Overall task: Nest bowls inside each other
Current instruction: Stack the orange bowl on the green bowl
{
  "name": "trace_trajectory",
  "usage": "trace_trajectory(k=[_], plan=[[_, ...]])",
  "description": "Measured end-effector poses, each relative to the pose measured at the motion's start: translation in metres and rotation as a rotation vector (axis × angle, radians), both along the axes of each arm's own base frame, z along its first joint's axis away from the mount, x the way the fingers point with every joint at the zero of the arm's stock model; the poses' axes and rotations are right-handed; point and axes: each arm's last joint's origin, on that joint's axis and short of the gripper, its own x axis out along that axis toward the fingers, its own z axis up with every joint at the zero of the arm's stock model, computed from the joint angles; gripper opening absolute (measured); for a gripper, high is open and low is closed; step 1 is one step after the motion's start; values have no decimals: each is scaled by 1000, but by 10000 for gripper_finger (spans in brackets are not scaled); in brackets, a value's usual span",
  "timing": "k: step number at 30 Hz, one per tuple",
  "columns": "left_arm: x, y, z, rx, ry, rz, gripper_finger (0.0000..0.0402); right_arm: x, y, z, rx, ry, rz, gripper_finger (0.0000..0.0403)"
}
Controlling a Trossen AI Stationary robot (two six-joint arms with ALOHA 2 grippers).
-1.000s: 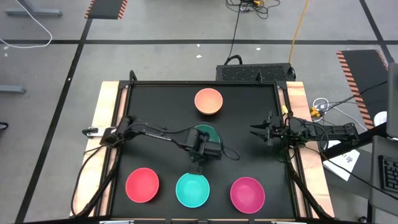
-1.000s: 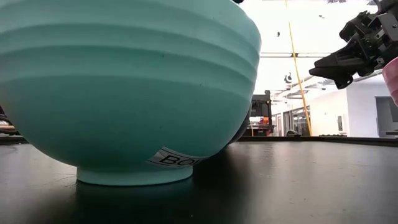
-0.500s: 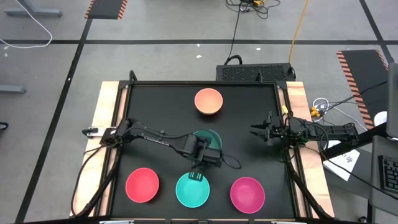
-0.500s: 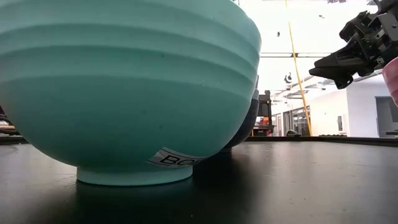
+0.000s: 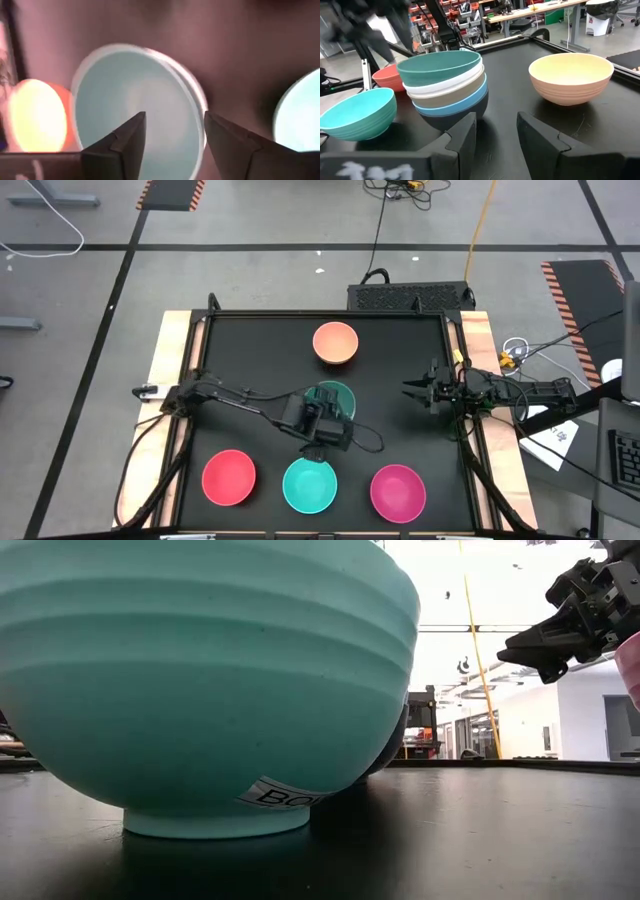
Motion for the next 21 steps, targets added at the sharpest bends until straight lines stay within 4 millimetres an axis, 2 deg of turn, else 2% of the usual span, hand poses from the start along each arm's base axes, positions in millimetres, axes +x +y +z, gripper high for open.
trace_trajectory(k=[6, 9, 13, 16, 19, 21], plan=[[-31, -6, 64, -43, -234, -48, 224, 1, 0, 0, 1, 4, 0, 137], [-59, -8, 97, -37, -334, -24, 225, 1, 0, 0, 4, 2, 0, 137], [-113, 2, 128, 104, -426, 124, 225, 1, 0, 1, 1, -9, 0, 137], [-152, 19, 133, 145, -497, 250, 225, 1, 0, 3, -6, -25, 3, 137], [-182, 31, 118, 110, -546, 291, 225, 1, 0, 4, -26, -34, 6, 137], [-196, 37, 100, 55, -616, 293, 225, 1, 0, 4, -31, -35, 7, 137]])
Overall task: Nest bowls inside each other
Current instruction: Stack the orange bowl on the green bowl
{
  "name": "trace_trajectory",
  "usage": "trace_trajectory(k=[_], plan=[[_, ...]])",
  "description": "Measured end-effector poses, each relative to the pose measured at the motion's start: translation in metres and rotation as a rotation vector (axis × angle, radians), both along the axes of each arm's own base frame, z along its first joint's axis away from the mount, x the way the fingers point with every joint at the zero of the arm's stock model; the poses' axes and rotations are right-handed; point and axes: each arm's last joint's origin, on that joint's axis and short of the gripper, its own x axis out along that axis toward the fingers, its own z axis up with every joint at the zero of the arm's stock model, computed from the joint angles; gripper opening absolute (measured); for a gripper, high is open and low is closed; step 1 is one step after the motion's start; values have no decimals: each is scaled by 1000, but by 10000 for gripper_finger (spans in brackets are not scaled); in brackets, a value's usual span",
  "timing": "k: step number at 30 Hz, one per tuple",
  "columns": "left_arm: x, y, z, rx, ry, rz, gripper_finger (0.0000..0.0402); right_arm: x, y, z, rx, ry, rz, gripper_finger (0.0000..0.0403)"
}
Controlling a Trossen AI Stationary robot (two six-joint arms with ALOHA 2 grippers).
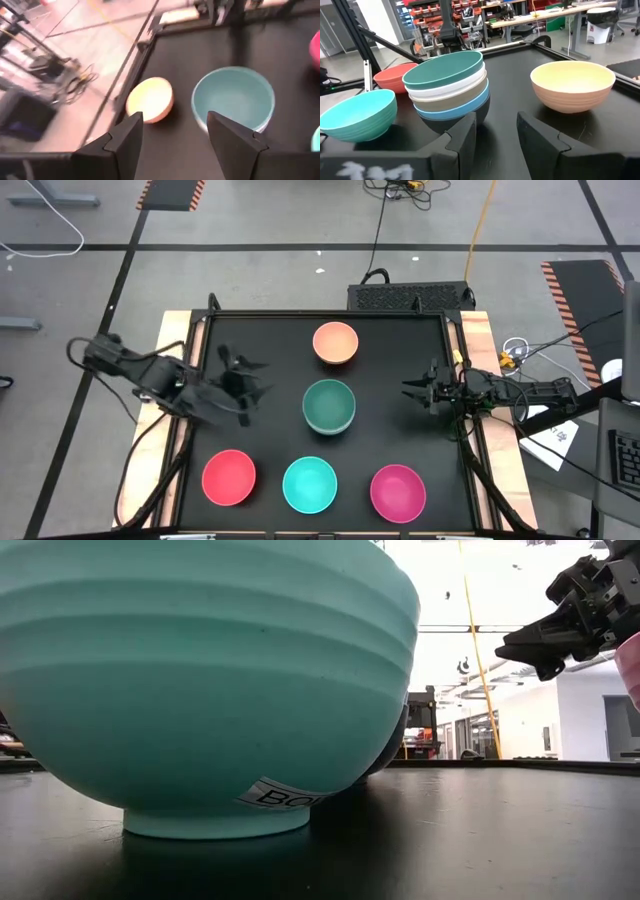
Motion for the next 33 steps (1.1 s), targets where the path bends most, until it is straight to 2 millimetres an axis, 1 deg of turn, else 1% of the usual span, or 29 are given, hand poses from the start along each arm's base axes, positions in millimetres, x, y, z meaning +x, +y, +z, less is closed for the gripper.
trace_trajectory(k=[2, 6, 7, 9, 12, 14, 16, 19, 23, 26, 30, 33], plan=[[-10, 2, -19, -42, -86, -99, 225, 0, 0, 1, 0, -10, 0, 137], [-16, -1, -69, -64, -246, -455, 225, 0, 0, 3, 2, -37, 0, 137], [-17, 2, -81, -54, -279, -510, 225, 0, 0, 3, 2, -43, 0, 137], [-19, 10, -100, -47, -324, -550, 225, 1, 0, 4, 2, -50, 0, 137], [-23, 28, -130, -76, -279, -555, 225, 1, 0, 4, 8, -52, 0, 137], [-29, 39, -147, -124, -282, -541, 225, 1, 0, 4, 10, -53, 0, 137], [-35, 49, -161, -167, -330, -505, 225, 1, 0, 4, 10, -54, 0, 137], [-51, 61, -185, -192, -407, -438, 225, 1, 0, 5, 2, -57, -1, 137], [-75, 69, -207, -177, -573, -407, 225, 1, 0, 5, -16, -57, 0, 137], [-89, 72, -220, -196, -622, -394, 225, 1, 0, 6, -26, -69, 0, 137], [-100, 74, -232, -206, -623, -338, 225, 0, 0, 13, -79, -112, 3, 137], [-103, 76, -240, -200, -548, -292, 225, -3, -1, 23, -95, -138, -18, 137]])
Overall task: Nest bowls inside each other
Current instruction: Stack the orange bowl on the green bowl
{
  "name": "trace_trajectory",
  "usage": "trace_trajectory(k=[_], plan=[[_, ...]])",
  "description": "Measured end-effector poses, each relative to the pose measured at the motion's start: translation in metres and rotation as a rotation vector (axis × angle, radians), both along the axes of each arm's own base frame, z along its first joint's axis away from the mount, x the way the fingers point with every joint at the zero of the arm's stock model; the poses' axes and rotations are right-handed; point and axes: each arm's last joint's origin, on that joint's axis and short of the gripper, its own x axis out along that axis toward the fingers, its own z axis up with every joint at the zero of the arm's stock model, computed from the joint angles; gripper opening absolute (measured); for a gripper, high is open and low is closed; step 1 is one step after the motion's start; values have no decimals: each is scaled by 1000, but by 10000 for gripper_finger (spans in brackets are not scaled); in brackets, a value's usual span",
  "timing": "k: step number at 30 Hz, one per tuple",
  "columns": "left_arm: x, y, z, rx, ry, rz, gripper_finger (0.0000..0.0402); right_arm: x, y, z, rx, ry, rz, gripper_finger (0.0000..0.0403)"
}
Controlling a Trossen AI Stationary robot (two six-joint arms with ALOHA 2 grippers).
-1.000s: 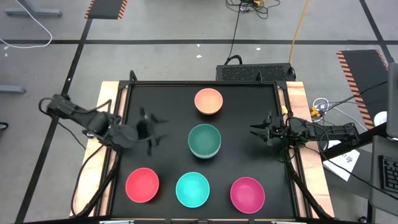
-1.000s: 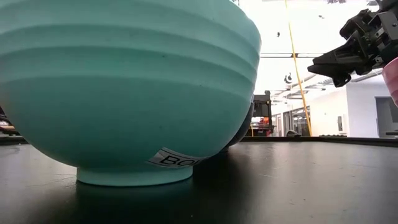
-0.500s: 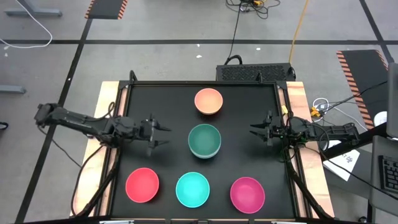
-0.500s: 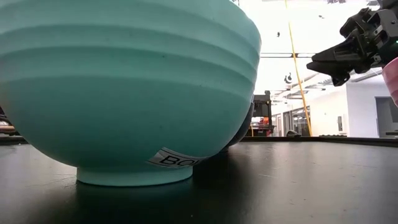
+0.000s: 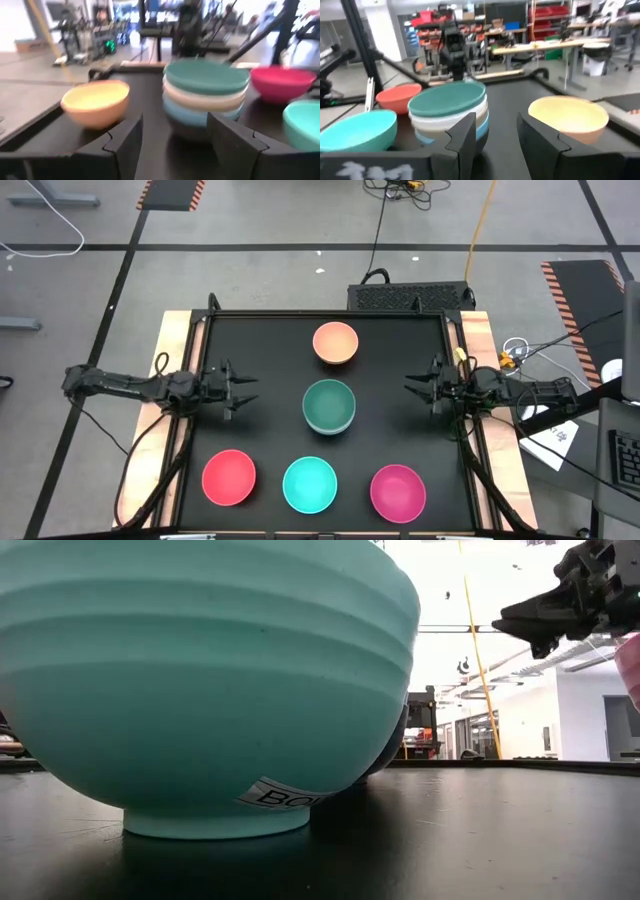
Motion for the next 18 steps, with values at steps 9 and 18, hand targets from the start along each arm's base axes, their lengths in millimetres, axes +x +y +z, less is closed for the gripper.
trace_trajectory(k=[9, 18], plan=[[-8, 3, -10, 62, 113, 86, 225, -2, -5, 1, 7, 22, -172, 137], [-21, 5, 7, 121, 32, 113, 225, 3, -9, -1, 66, 44, -264, 137]])
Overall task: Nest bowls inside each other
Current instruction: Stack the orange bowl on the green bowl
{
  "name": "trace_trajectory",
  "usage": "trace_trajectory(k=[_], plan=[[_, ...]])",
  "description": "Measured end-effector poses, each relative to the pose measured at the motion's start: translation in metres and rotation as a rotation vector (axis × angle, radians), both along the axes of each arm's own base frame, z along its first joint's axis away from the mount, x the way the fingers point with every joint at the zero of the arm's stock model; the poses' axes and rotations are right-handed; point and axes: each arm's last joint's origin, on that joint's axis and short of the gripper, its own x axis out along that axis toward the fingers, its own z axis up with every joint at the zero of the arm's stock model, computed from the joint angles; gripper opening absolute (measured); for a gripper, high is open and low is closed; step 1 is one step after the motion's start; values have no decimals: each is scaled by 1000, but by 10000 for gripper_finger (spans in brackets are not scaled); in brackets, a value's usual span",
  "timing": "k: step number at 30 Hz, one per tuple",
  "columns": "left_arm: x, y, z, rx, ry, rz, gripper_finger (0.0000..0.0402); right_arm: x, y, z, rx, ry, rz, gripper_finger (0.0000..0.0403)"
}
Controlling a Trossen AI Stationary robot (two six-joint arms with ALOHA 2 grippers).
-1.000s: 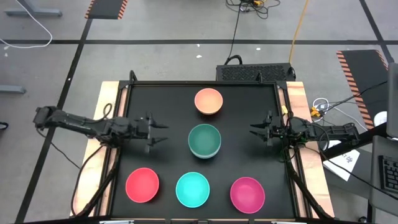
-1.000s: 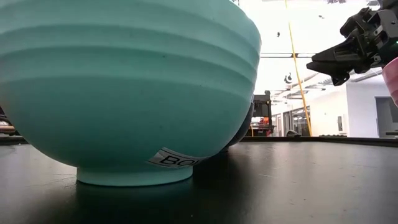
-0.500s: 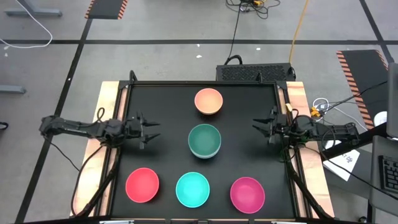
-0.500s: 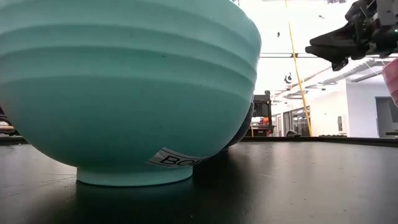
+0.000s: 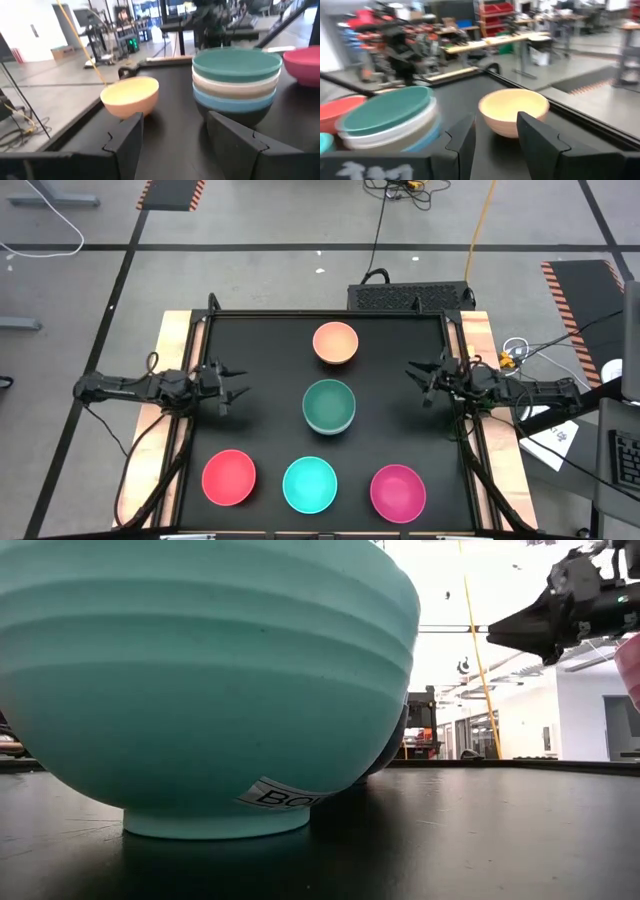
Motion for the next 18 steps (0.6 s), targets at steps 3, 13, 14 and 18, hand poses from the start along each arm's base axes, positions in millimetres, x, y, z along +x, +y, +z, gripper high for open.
trace_trajectory(k=[3, 13, 14, 18], plan=[[-4, 0, 8, 1, -41, -7, 225, 6, -5, -3, 25, 42, -51, 137], [-5, 0, 4, -30, 8, -27, 225, 47, -35, 40, -7, 108, -89, 137], [-5, 0, 4, -36, 10, -27, 225, 52, -41, 46, -10, 121, -104, 137], [-5, -1, 3, -50, 13, -36, 225, 75, -74, 67, 38, 173, -102, 137]])
